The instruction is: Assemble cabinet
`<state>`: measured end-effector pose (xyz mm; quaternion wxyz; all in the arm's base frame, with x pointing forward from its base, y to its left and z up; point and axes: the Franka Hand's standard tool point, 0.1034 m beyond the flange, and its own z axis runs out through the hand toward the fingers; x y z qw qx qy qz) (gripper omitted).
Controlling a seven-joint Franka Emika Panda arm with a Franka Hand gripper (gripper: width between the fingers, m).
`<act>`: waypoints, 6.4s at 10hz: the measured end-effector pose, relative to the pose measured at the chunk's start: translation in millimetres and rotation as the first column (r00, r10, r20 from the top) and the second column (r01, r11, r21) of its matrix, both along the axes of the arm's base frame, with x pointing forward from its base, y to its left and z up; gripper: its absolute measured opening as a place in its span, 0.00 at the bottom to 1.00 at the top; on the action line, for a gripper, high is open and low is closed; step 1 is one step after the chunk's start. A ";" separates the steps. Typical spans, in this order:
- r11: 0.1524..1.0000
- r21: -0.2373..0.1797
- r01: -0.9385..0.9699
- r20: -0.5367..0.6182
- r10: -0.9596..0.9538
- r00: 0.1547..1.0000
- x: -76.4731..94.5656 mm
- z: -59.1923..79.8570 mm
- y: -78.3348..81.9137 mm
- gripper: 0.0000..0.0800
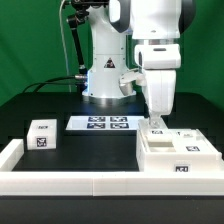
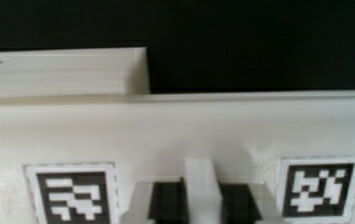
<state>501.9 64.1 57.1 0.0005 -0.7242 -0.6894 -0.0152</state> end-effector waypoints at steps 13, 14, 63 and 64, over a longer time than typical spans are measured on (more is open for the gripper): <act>1.000 -0.002 -0.012 -0.019 0.012 1.000 66.4 0.6 -3.1 0.09; 1.000 -0.002 -0.009 -0.019 0.009 1.000 75.4 0.9 -3.4 0.09; 0.030 0.247 0.969 -0.081 -0.995 0.052 -17.3 -44.7 21.8 1.00; 0.035 0.254 0.967 -0.080 -0.995 0.057 -16.4 -47.3 22.7 1.00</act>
Offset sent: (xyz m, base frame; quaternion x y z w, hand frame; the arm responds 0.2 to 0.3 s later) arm 0.0000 0.0000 0.0000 0.0000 0.0000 0.0000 1.0000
